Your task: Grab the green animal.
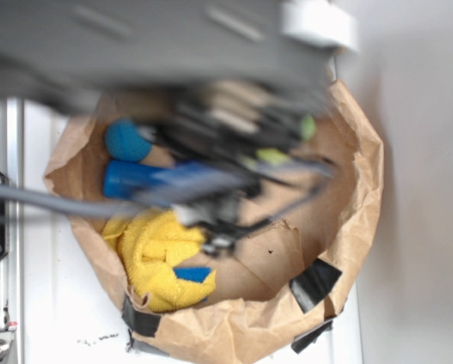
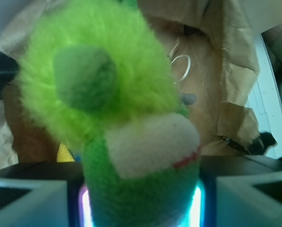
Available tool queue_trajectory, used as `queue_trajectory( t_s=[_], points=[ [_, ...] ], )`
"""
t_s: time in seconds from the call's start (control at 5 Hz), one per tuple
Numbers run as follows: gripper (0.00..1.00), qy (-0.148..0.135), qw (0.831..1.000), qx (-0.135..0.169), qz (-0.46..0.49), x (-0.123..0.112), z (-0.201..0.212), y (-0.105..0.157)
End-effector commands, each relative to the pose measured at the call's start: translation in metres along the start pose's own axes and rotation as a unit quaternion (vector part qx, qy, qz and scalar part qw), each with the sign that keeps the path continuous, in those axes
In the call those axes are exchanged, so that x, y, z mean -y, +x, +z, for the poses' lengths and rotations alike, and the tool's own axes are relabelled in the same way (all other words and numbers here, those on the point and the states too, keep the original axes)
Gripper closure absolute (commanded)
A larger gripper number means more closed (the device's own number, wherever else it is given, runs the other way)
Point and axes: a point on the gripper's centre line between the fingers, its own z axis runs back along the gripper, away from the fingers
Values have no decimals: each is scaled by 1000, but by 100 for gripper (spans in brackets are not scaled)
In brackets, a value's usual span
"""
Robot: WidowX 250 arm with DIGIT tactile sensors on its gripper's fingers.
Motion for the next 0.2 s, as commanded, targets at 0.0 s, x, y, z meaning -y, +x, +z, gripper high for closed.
queue_trajectory(
  t_s=[0.0],
  points=[
    [100,-24,992,120,22,-3,4,12]
  ],
)
